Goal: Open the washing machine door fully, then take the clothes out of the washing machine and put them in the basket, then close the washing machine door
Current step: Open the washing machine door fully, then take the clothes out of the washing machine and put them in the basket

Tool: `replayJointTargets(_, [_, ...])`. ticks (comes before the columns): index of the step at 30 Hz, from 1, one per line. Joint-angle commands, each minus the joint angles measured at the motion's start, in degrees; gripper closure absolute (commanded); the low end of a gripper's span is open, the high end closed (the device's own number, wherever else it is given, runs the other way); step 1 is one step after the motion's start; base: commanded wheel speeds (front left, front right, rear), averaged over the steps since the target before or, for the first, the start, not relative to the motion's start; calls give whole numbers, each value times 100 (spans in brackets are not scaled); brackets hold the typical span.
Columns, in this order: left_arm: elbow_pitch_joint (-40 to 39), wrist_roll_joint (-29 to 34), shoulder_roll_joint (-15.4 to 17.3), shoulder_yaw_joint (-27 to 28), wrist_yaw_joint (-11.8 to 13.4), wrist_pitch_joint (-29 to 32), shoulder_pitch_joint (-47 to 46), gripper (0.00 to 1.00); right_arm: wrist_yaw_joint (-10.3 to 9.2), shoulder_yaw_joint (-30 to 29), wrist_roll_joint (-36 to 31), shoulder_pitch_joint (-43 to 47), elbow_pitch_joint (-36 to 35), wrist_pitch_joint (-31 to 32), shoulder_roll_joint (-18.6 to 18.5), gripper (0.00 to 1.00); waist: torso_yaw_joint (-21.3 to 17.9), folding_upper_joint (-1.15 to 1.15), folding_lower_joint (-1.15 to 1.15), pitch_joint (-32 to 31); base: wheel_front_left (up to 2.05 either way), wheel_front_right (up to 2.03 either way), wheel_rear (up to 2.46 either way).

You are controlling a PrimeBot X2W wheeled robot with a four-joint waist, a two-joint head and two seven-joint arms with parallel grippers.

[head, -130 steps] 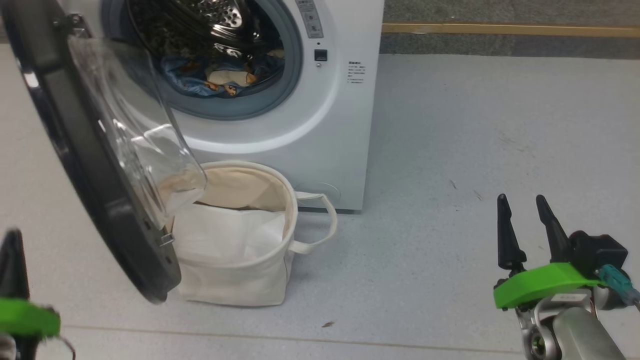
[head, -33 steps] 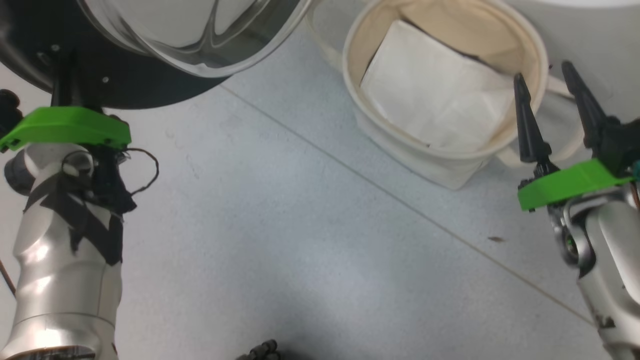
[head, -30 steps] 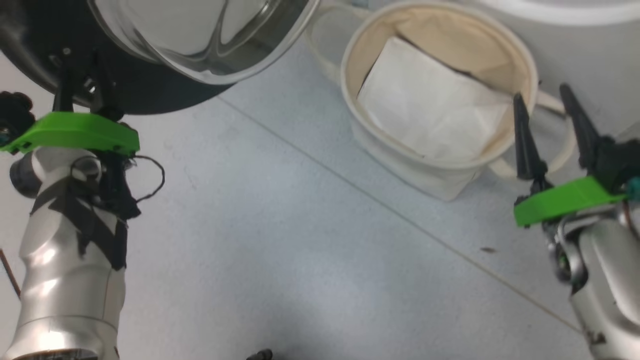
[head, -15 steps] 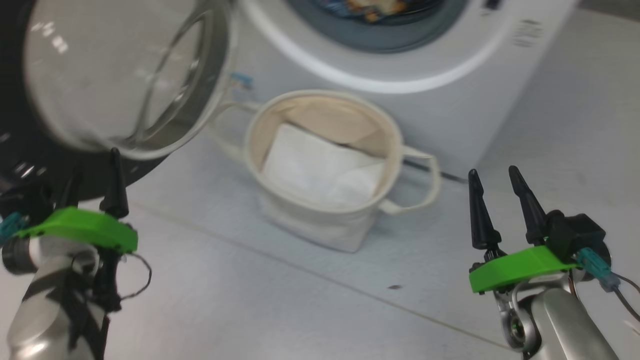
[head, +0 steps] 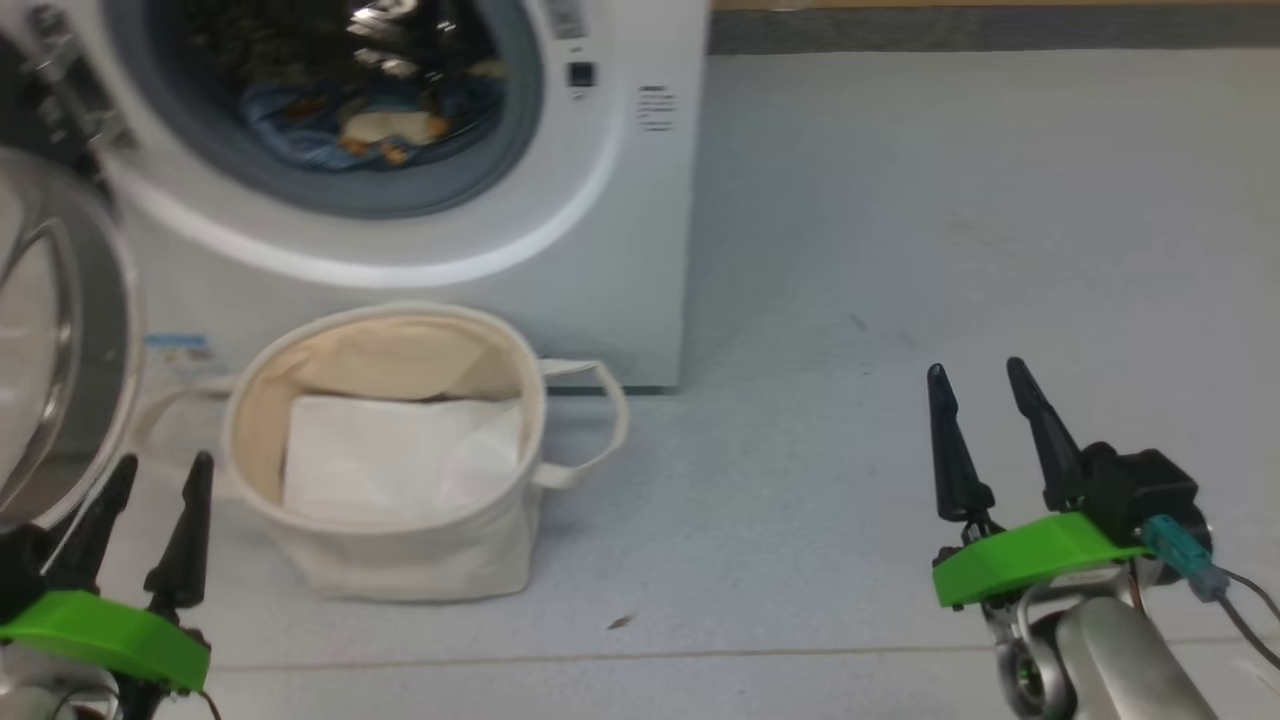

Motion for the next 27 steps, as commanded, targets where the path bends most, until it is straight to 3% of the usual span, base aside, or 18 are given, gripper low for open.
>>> replayJointTargets(1, [-209,-17,303,279,21,14,-180,0,3,52,11,-121,-180,-71,22,0,-396,0,0,-214,0,0,0])
replayJointTargets(12, [-163,-79,228,277,250,88,31,0,3,-288,-33,19,-122,-71,-109,0,-359,0,0,-463,0,0,0])
replayJointTargets(27, [81,-26,284,96,143,-42,-101,0,3,-239,-24,20,-62,-71,-78,0,-406,0,0,-512,0,0,0])
